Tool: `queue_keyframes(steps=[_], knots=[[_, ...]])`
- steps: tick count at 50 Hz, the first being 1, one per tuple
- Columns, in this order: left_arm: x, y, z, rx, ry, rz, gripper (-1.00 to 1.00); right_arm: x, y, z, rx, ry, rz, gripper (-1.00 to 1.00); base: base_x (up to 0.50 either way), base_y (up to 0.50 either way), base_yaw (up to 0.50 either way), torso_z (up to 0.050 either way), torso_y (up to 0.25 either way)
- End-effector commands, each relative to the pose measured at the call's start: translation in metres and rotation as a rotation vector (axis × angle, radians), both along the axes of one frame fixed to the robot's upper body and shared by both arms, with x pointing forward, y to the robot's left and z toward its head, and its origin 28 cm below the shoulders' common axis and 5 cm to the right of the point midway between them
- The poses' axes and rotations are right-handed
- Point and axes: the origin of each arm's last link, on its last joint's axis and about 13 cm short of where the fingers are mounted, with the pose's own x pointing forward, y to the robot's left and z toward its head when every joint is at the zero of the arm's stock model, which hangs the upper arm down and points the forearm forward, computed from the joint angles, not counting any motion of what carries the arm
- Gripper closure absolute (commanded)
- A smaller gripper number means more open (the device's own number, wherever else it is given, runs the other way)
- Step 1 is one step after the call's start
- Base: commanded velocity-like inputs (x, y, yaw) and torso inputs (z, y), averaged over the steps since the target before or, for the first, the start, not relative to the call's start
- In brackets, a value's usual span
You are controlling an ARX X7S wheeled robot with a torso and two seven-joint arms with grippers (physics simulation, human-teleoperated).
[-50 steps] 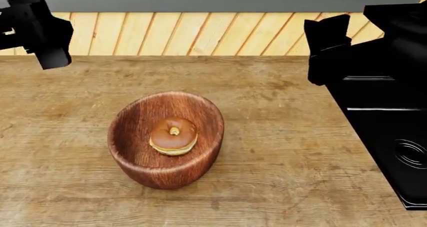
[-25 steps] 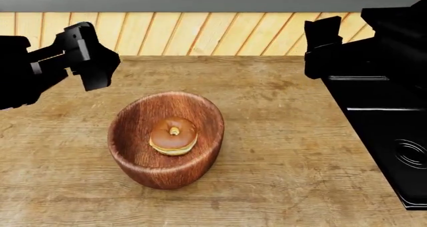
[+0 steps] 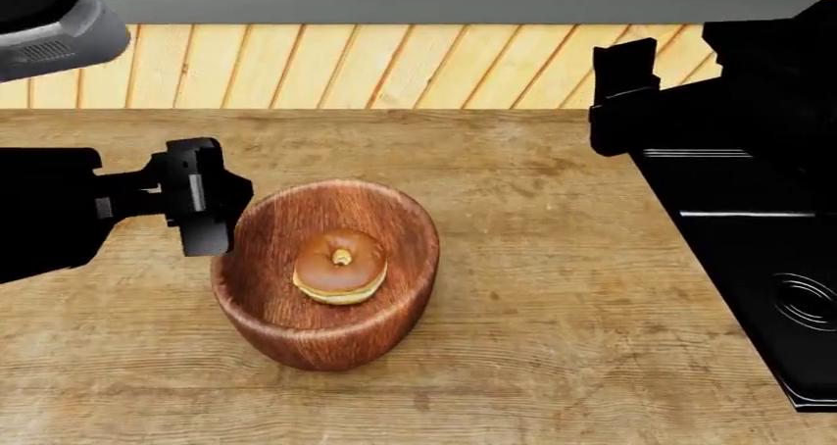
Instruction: Pick up the bowl with donut and place it on the tray. Pick up the cupcake and place it on the tray.
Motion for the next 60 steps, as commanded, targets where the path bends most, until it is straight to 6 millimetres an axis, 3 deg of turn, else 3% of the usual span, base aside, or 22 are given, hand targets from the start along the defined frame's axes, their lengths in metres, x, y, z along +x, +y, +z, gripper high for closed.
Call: queue_keyframes(steps=[1,26,38,60], knots=[[0.008,-0.007,-0.012,-0.005,0.033,-0.066,-1.00,0.000,-0.001,-0.001,-0.001,0.001,-0.005,-1.00,0.00,0.00,0.00,0.000,0.000],[-0.002,0.005,-0.008,0.007,0.028,0.004,-1.00,0.000,0.001,0.001,0.005,0.001,0.002,-1.00,0.00,0.00,0.00,0.000,0.000],[0.031,0.006,-0.041,0.050,0.090,0.053,-1.00,0.004,0.001,-0.006,0.015,0.016,0.004,-1.00,0.00,0.00,0.00,0.000,0.000],[0.050,0.005,-0.063,0.084,0.139,0.087,-1.00,0.004,0.002,-0.009,0.015,0.017,0.004,-1.00,0.00,0.00,0.00,0.000,0.000]])
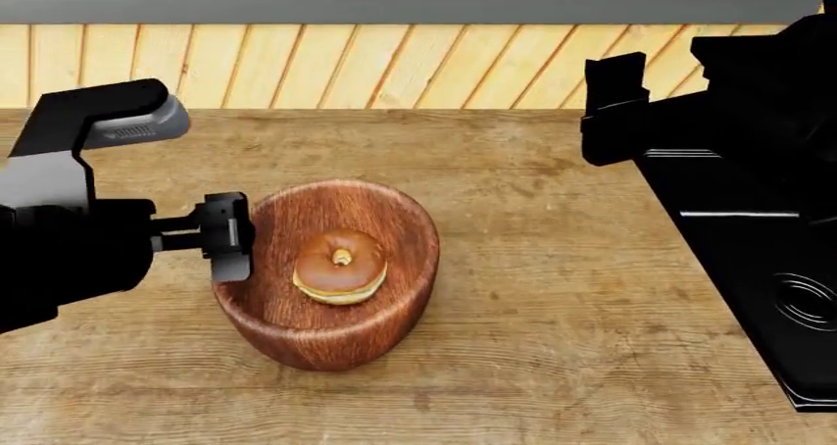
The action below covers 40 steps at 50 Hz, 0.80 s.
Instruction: Pick up the bowl with donut and place it on the tray. Pick up the cupcake and place it on the tray.
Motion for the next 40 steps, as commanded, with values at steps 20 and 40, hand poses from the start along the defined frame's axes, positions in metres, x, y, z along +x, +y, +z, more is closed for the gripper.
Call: queue_keyframes(steps=[20,40], knots=[[0.033,0.002,-0.033,-0.016,0.060,-0.003,-1.00,0.006,0.001,-0.005,-0.011,0.009,-0.005,-1.00,0.00,0.00,0.00,0.000,0.000],[0.040,-0.003,-0.066,-0.038,0.139,-0.056,-1.00,0.003,0.001,-0.002,-0.017,0.005,-0.010,-1.00,0.00,0.00,0.00,0.000,0.000]])
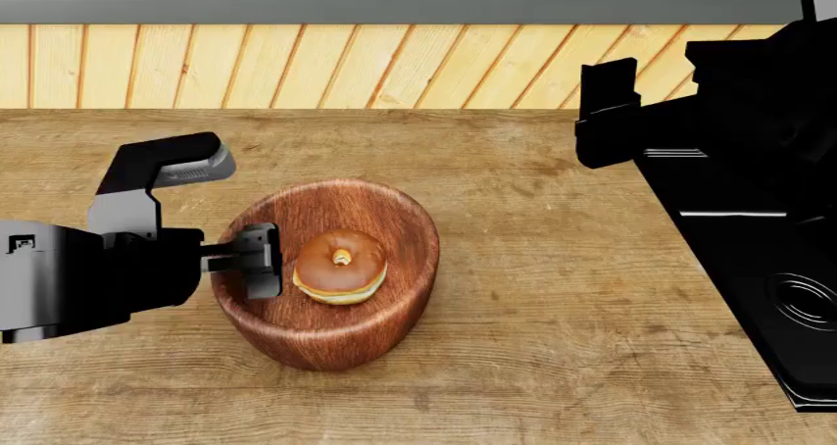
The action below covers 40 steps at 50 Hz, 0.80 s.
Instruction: Pick up the bowl with donut and place it on the tray. Pick up the cupcake and place it on the tray.
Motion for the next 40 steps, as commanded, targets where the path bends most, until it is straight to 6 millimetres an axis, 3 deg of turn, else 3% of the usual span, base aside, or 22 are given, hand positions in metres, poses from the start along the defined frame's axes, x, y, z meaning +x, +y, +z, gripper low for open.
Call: queue_keyframes(steps=[1,10,11,17,28,40], knots=[[0.002,-0.004,-0.018,-0.013,0.048,-0.034,-1.00,-0.001,0.000,0.001,-0.002,-0.004,-0.001,-1.00,0.00,0.00,0.00,0.000,0.000],[0.013,-0.004,-0.033,-0.009,0.022,-0.016,-1.00,-0.002,0.000,0.001,0.008,-0.007,0.005,-1.00,0.00,0.00,0.00,0.000,0.000],[0.016,-0.002,-0.035,-0.002,-0.012,0.009,1.00,-0.002,-0.001,0.002,0.010,-0.008,0.005,-1.00,0.00,0.00,0.00,0.000,0.000],[0.021,0.006,-0.034,0.012,-0.112,0.099,1.00,-0.006,-0.003,0.004,0.015,-0.015,-0.003,-1.00,0.00,0.00,0.00,0.000,0.000],[0.007,0.017,-0.002,-0.008,-0.261,0.185,1.00,-0.007,-0.003,0.008,0.017,-0.026,-0.007,-1.00,0.00,0.00,0.00,0.000,0.000],[-0.003,0.013,0.016,-0.091,-0.378,0.193,1.00,-0.008,-0.003,0.009,0.032,-0.037,-0.004,-1.00,0.00,0.00,0.00,0.000,0.000]])
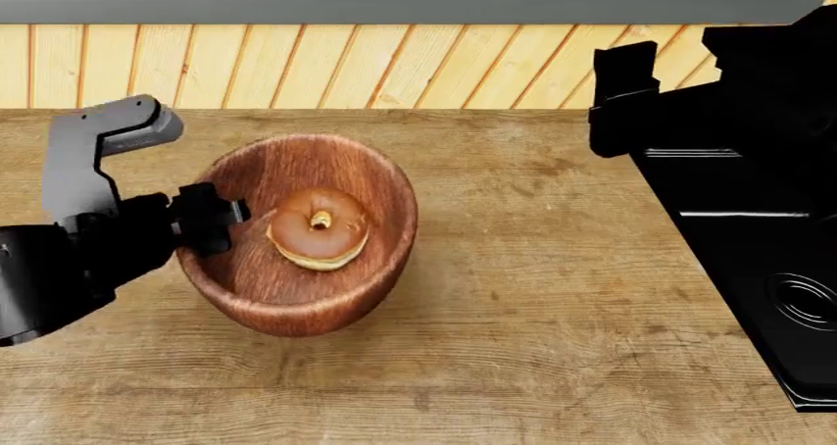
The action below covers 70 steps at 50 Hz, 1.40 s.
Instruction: Pick up the bowl with donut and place it on the tray. Pick up the cupcake and place it on the tray.
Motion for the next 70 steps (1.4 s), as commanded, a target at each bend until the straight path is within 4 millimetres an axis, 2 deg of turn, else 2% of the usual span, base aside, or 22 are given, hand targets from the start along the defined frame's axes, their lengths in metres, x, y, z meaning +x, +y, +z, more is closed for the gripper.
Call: queue_keyframes(steps=[1,8,18,24,31,44,70], knots=[[-0.010,-0.002,0.024,-0.043,-0.119,0.070,1.00,-0.002,0.000,0.003,0.018,-0.017,0.009,-1.00,0.00,0.00,0.00,0.000,0.000],[-0.017,-0.012,0.041,-0.040,-0.150,0.019,1.00,-0.011,0.002,0.012,0.055,-0.080,0.075,-1.00,0.00,0.00,0.00,0.000,0.000],[-0.025,-0.034,0.058,-0.035,-0.176,-0.069,1.00,-0.022,-0.005,0.006,0.088,-0.094,0.077,-1.00,-0.41,-0.17,0.00,0.000,0.001],[-0.018,-0.039,0.065,-0.024,-0.195,-0.077,1.00,-0.027,-0.013,-0.005,0.116,-0.092,0.057,-1.00,-0.50,-0.03,0.00,0.000,0.000],[0.002,-0.045,0.073,-0.027,-0.231,-0.075,1.00,-0.028,-0.012,-0.005,0.127,-0.133,0.095,-1.00,-0.36,-0.02,0.00,0.000,0.000],[0.032,-0.059,0.071,-0.059,-0.252,-0.128,1.00,-0.025,-0.016,-0.016,0.162,-0.108,0.102,-1.00,-0.08,-0.38,0.00,0.000,0.000],[0.036,-0.062,0.071,-0.061,-0.252,-0.134,1.00,-0.026,-0.022,-0.017,0.169,-0.104,0.086,-1.00,-0.09,-0.50,0.00,0.000,0.000]])
